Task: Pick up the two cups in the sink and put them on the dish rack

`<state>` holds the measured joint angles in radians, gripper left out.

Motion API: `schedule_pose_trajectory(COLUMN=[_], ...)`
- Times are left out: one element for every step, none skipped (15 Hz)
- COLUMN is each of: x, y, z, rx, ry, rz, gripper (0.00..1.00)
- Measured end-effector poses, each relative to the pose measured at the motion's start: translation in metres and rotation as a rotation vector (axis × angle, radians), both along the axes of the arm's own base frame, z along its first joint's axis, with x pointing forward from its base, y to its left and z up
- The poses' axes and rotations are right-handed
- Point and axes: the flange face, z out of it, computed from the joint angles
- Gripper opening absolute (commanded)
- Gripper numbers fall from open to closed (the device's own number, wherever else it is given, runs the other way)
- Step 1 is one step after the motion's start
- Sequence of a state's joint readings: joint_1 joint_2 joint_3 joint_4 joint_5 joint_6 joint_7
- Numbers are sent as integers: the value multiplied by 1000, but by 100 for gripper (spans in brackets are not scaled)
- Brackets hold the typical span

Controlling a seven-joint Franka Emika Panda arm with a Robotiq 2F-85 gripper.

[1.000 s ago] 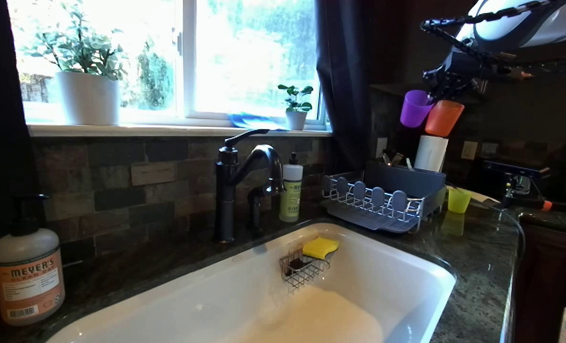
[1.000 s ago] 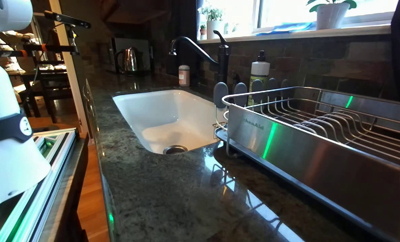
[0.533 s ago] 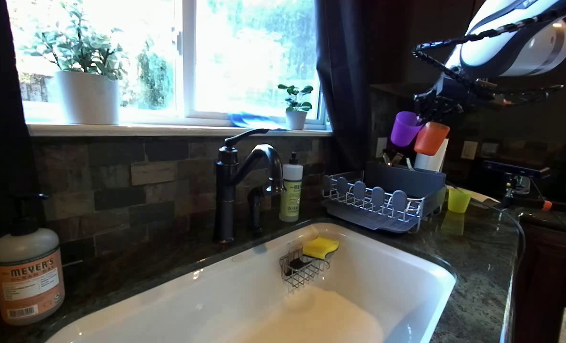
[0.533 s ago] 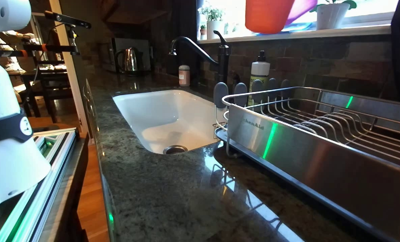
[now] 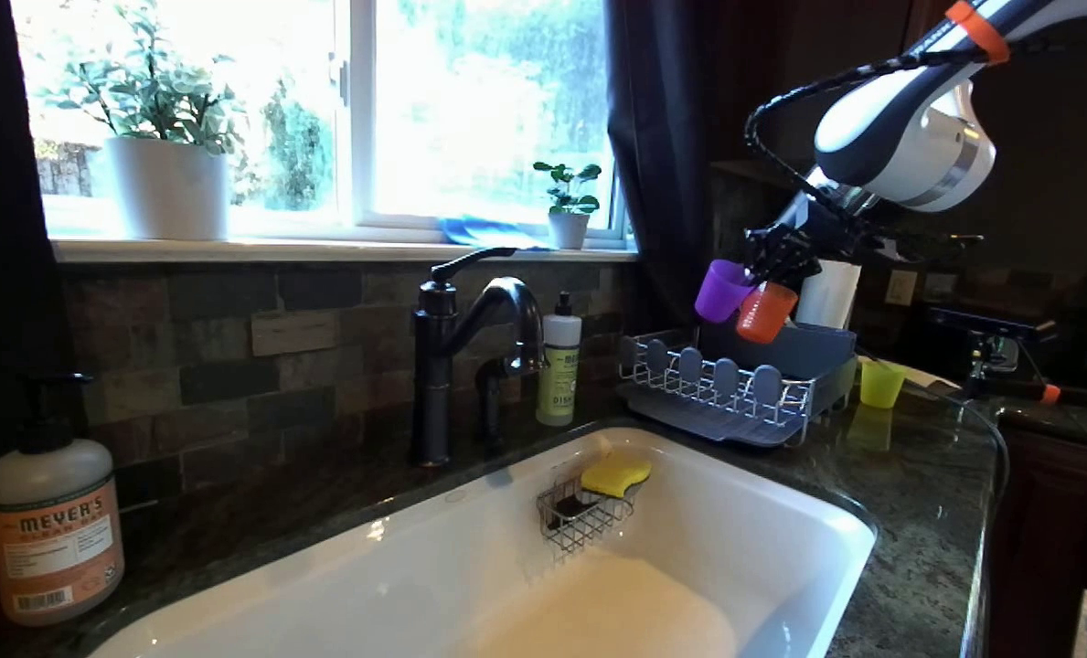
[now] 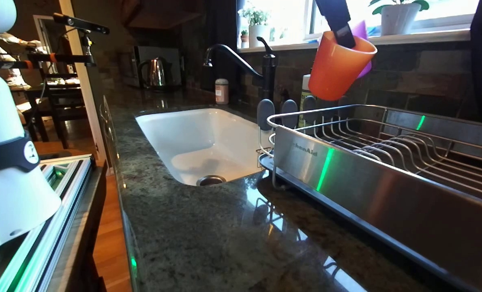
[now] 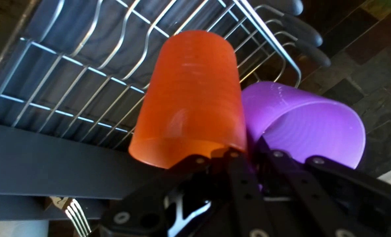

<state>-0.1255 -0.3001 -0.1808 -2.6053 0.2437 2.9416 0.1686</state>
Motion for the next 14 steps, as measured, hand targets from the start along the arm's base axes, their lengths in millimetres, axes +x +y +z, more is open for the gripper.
schedule_pose_trajectory(x=[5, 10, 14, 18, 21, 25, 28, 31, 35, 39, 43, 47, 50, 52], y=[-4, -7, -11, -16, -19, -21, -23, -24, -24, -24, -23, -24, -25, -27], z=[-4, -7, -10, -13, -18, -24, -30, -36, -42, -47, -53, -58, -63, -67], rx=[17, 32, 40, 43, 49, 60, 73, 86, 93, 98, 102, 101, 100, 99], ry=[2, 2, 5, 12, 26, 49, 79, 107, 130, 146, 158, 169, 181, 193], rz=[0, -7, -18, -30, -41, -47, -50, -50, -49, -52, -58, -68, -83, -98], gripper=[3, 3, 3, 3, 3, 3, 3, 3, 3, 3, 3, 3, 3, 3])
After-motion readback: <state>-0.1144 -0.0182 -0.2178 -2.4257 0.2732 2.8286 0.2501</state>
